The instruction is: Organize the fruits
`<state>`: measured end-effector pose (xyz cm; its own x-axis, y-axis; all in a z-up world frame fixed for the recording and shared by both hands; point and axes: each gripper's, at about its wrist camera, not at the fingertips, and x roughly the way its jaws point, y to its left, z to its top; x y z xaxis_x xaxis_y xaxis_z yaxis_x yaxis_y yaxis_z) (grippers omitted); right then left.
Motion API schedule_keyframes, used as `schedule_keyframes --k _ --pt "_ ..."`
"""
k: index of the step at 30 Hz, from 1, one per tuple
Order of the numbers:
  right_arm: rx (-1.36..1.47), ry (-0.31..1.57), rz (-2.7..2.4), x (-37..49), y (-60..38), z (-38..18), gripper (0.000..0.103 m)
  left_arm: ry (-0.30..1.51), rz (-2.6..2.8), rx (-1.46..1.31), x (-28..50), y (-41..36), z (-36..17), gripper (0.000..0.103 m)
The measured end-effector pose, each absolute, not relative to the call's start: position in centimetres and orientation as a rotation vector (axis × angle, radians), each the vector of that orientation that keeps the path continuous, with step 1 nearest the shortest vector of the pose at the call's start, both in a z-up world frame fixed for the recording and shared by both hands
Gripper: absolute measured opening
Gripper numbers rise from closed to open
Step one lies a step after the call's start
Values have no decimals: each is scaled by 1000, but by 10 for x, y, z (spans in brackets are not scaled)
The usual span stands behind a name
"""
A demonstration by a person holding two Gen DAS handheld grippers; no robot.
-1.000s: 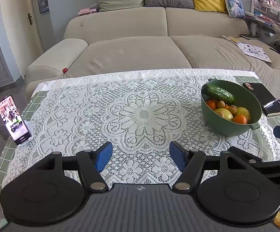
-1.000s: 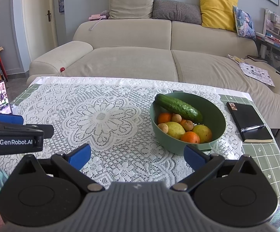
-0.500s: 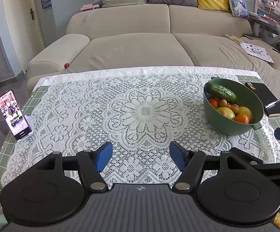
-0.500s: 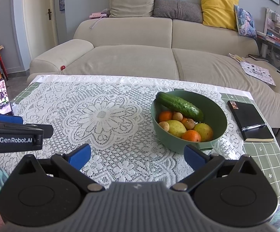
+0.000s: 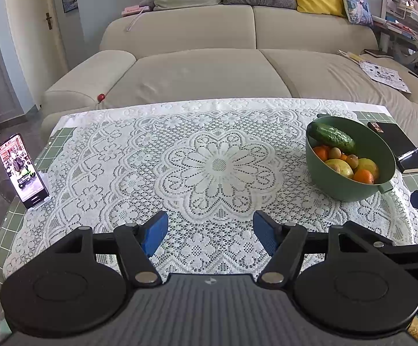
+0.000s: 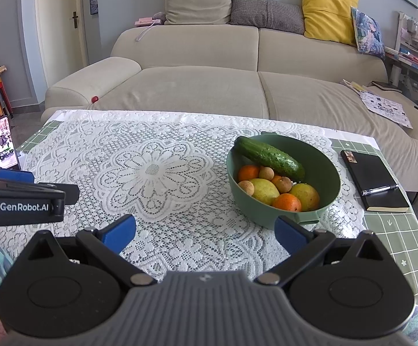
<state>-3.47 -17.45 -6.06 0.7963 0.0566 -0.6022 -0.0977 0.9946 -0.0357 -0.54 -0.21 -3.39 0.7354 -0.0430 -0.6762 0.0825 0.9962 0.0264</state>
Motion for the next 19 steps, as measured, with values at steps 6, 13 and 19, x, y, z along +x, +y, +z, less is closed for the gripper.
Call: schedule_keyframes --k 6,13,19 --pt "-70 646 86 -34 -175 -61 99 741 -67 55 -5 -3 -33 79" --pt "-79 650 94 -34 -177 -62 99 737 -67 53 -5 -3 -33 79" --pt "-84 653 98 -34 -178 -62 99 732 -59 41 -5 0 -32 79"
